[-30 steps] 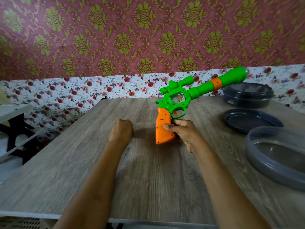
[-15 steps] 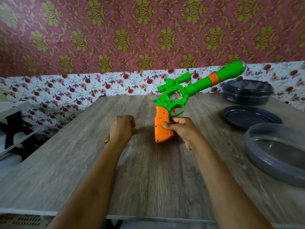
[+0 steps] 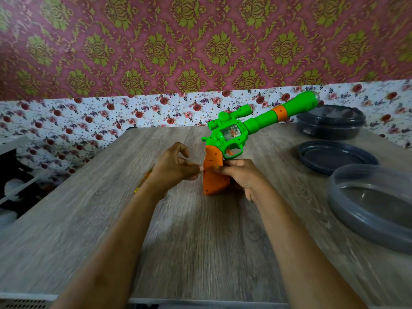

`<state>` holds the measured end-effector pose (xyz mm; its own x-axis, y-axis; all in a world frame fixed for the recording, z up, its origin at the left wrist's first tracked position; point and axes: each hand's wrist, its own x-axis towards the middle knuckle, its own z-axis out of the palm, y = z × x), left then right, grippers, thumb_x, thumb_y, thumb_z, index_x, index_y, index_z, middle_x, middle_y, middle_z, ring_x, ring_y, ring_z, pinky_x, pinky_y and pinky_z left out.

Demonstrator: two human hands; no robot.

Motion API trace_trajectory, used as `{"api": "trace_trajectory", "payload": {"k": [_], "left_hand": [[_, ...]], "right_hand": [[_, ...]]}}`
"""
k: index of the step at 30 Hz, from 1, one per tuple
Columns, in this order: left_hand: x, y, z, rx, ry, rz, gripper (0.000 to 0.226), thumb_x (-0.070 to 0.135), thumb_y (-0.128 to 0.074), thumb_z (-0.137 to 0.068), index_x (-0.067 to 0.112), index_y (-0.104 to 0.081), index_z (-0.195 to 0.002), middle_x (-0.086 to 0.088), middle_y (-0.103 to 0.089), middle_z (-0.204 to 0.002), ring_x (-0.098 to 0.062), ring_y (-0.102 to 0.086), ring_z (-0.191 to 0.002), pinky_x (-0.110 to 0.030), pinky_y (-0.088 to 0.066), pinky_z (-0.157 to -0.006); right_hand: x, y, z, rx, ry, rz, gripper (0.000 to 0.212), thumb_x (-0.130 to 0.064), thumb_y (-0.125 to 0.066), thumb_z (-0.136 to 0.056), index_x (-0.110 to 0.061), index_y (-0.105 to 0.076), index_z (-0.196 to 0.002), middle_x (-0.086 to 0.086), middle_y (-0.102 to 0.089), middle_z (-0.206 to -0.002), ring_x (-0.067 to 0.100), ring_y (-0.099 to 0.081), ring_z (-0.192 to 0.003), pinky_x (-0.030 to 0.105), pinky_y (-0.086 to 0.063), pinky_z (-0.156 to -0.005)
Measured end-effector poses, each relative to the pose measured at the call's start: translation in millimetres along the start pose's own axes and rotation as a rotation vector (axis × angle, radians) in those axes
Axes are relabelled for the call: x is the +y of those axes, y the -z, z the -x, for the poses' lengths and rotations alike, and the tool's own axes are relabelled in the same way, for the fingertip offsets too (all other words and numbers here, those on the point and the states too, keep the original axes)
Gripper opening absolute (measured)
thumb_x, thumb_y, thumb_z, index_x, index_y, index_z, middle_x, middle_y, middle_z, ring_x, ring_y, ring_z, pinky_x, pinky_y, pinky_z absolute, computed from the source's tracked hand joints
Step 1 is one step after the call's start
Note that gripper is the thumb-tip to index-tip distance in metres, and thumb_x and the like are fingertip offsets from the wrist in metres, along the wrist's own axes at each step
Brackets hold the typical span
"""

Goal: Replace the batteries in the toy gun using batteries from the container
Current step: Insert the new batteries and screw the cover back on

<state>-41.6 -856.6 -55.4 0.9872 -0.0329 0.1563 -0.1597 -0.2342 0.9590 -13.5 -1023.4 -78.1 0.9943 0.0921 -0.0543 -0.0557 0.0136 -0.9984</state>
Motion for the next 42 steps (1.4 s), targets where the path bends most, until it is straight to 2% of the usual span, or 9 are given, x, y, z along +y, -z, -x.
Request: {"api": "trace_trajectory", "payload": {"k": [8, 12, 18, 23, 27, 29, 33, 37, 42], "left_hand": [[-0.6, -1.4, -1.5, -0.01, 0.071, 0.038, 0.035, -0.003, -0.069, -0.079, 0.009, -0.039, -0.092, -0.016, -0.064, -0.077, -0.006, -0.065, -0.052, -0.017, -0.055, -0.053], [-2.2, -1.8, -4.7, -0.004, 0.077, 0.025, 0.036, -0.004, -0.069, -0.078, 0.009, -0.038, -0.091, -0.016, -0.063, -0.074, -0.007, -0.064, -0.049, -0.018, -0.054, -0.05], [-7.2, -2.0, -7.6, -0.009, 0.076, -0.004, 0.033, 0.002, -0.072, -0.077, 0.01, -0.043, -0.092, -0.015, -0.063, -0.076, -0.008, -0.063, -0.054, -0.018, -0.054, -0.053], [-12.9, -1.4, -9.3, 0.009, 0.097, -0.068, 0.03, 0.011, -0.075, -0.076, 0.011, -0.047, -0.086, -0.009, -0.059, -0.068, -0.008, -0.059, -0.049, -0.02, -0.052, -0.053], [-13.2, -1.7, -10.6, -0.001, 0.158, -0.035, 0.023, 0.013, -0.073, -0.078, 0.011, -0.051, -0.083, -0.007, -0.06, -0.07, -0.013, -0.057, -0.056, -0.021, -0.051, -0.056], [-12.1, -0.6, -10.4, -0.045, 0.201, 0.055, 0.019, 0.009, -0.071, -0.079, 0.011, -0.053, -0.083, -0.007, -0.06, -0.074, -0.012, -0.058, -0.058, -0.02, -0.053, -0.057], [-9.9, 0.8, -7.9, -0.113, 0.25, 0.172, 0.013, 0.002, -0.065, -0.083, 0.011, -0.055, -0.085, -0.005, -0.062, -0.078, -0.011, -0.06, -0.064, -0.016, -0.055, -0.057], [-7.9, 3.2, -7.4, -0.135, 0.249, 0.256, 0.008, 0.002, -0.06, -0.086, 0.01, -0.059, -0.086, -0.002, -0.067, -0.075, -0.007, -0.065, -0.064, -0.015, -0.055, -0.058], [-7.1, 6.2, -7.8, -0.135, 0.22, 0.32, 0.009, 0.001, -0.056, -0.088, 0.004, -0.064, -0.089, -0.002, -0.072, -0.075, -0.008, -0.07, -0.067, -0.016, -0.056, -0.061]], "right_hand": [[-0.1, 0.6, 1.1, -0.018, 0.016, 0.009, 0.038, -0.008, -0.069, -0.079, -0.004, -0.062, -0.116, 0.003, -0.064, -0.102, 0.001, -0.056, -0.072, 0.002, -0.04, -0.049], [1.6, -0.9, -1.1, -0.021, 0.036, 0.01, 0.039, -0.007, -0.07, -0.078, -0.001, -0.063, -0.115, 0.012, -0.067, -0.111, 0.009, -0.059, -0.089, 0.006, -0.044, -0.065], [4.8, -0.1, -5.6, -0.042, 0.03, 0.016, 0.039, -0.009, -0.072, -0.076, -0.003, -0.064, -0.113, 0.011, -0.068, -0.109, 0.013, -0.06, -0.095, 0.021, -0.045, -0.084], [6.1, 2.6, -5.7, -0.052, -0.021, -0.013, 0.031, -0.01, -0.071, -0.076, -0.006, -0.067, -0.107, 0.006, -0.067, -0.094, 0.007, -0.06, -0.078, 0.022, -0.046, -0.075], [7.3, 3.7, -7.4, -0.066, -0.05, -0.033, 0.015, -0.013, -0.073, -0.075, -0.014, -0.069, -0.089, 0.009, -0.068, -0.1, 0.017, -0.06, -0.098, 0.036, -0.044, -0.097], [7.8, 3.6, -8.4, -0.075, -0.056, -0.016, 0.019, -0.014, -0.073, -0.075, -0.013, -0.069, -0.093, 0.006, -0.067, -0.094, 0.016, -0.06, -0.096, 0.035, -0.044, -0.095], [6.6, 2.8, -7.3, -0.116, -0.044, -0.041, 0.033, -0.011, -0.069, -0.078, -0.006, -0.065, -0.11, 0.0, -0.065, -0.083, 0.007, -0.06, -0.077, 0.022, -0.047, -0.072], [6.1, 3.7, -9.2, -0.131, -0.09, -0.11, 0.031, -0.011, -0.069, -0.078, -0.007, -0.065, -0.108, 0.004, -0.067, -0.088, 0.013, -0.062, -0.08, 0.028, -0.052, -0.071], [8.9, 6.8, -12.5, -0.136, -0.099, -0.131, 0.016, -0.014, -0.07, -0.076, -0.015, -0.066, -0.092, 0.003, -0.067, -0.091, 0.018, -0.062, -0.086, 0.038, -0.051, -0.081]]}}
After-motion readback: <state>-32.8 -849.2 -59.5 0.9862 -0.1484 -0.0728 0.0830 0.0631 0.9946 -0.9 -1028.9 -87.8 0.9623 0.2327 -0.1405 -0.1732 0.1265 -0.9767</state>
